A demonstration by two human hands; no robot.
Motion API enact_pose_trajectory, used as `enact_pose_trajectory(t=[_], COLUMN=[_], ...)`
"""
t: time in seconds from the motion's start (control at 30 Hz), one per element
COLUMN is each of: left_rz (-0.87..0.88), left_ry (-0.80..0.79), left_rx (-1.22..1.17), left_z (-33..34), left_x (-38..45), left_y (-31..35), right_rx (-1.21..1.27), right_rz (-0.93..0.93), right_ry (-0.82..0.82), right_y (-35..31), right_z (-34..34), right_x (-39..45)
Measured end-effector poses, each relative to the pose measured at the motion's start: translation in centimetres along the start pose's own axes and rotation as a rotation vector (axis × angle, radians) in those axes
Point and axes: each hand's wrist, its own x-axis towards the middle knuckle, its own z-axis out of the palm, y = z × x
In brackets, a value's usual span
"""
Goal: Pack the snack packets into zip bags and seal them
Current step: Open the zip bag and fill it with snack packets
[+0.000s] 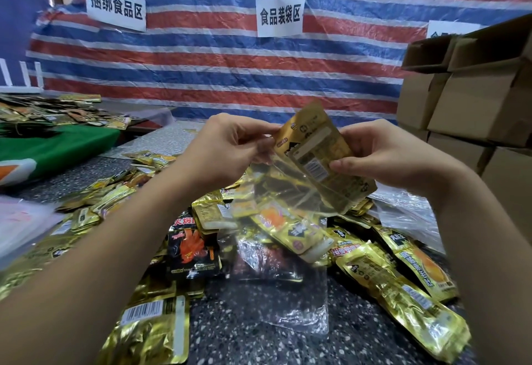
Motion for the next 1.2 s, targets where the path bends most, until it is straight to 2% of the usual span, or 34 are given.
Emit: enact_pose_trajectory(t=[0.23, 0.43, 0.6, 0.7, 0.83, 1.0, 1.2], left_rz=[0.01, 0.016, 0.024, 0.019, -0.026, -0.004, -0.024], left_ry=[0.008, -0.102, -0.252, -0.307, -0.259, -0.089, -0.055], left_rx=[0.084, 0.144, 0.243, 0.312, 0.297, 0.212, 0.279], left_z=[-0.5, -0.6, -0.4, -0.3, 0.0, -0.3, 0.0], left_x=[0.0, -0.1, -0.2, -0.2, 0.0, 0.1, 0.0], left_y=[0.0, -0.2, -0.2, -0.4, -0.8, -0.6, -0.5], right_rx=[0.041, 0.128, 0.138, 0.118, 0.123, 0.087, 0.099], right_rz=[-0.036, -0.068, -0.018, -0.016, -0.039, -0.083, -0.077], right_ry=[-0.012, -0.104, -0.208, -0.212, -0.104, 0.03, 0.038], right_y=[-0.1, -0.3, -0.6, -0.7, -0.6, 0.1, 0.5], right_z=[0.2, 0.4, 0.4, 0.5, 0.6, 0.3, 0.1], right_x=[0.1, 0.2, 0.3, 0.2, 0.2, 0.4, 0.4])
